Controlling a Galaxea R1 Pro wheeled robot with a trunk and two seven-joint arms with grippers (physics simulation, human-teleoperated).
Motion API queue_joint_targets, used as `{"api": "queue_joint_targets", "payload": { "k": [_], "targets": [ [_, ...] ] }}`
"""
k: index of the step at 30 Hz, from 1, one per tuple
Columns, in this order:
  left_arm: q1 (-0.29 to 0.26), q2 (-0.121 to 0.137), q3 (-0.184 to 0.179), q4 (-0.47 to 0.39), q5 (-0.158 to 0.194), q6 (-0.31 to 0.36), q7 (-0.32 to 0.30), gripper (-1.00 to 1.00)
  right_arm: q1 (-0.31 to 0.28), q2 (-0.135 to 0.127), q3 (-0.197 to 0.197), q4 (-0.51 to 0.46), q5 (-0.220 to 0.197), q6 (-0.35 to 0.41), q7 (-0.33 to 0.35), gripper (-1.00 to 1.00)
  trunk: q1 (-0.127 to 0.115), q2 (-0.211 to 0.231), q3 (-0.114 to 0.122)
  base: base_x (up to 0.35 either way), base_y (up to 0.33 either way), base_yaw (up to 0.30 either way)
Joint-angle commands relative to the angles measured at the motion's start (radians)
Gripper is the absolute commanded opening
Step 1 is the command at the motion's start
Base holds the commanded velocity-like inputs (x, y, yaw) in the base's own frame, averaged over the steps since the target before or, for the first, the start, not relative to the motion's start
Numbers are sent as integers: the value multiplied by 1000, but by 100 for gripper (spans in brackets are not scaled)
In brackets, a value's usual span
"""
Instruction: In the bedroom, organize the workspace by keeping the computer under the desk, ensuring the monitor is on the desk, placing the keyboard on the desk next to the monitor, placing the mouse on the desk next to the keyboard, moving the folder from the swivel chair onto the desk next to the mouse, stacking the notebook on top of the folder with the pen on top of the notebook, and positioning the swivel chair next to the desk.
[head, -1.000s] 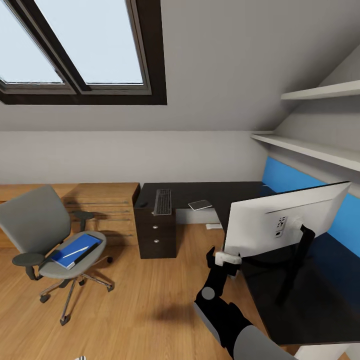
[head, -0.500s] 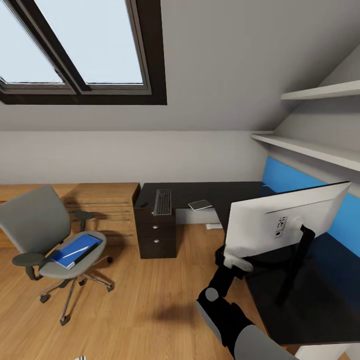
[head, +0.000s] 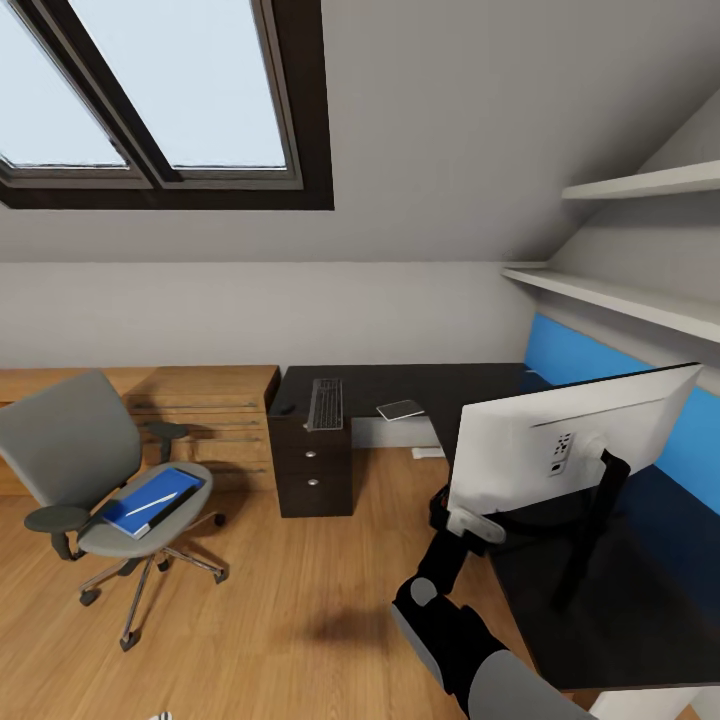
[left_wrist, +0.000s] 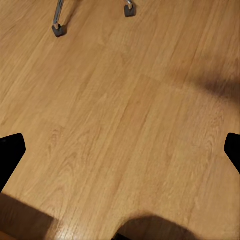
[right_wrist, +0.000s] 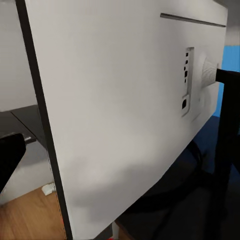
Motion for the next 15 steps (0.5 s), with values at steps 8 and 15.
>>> {"api": "queue_joint_targets", "payload": {
  "k": [8, 15],
  "targets": [
    [0, 0, 1, 0, 0, 0, 1, 100, -1, 0, 3, 1, -6, -9, 21, 100, 0, -1, -1, 3, 0, 0],
    [0, 0, 1, 0, 0, 0, 2, 100, -1, 0, 3, 1, -7, -10, 23, 100, 0, -1, -1, 178, 0, 0]
  ]
}}
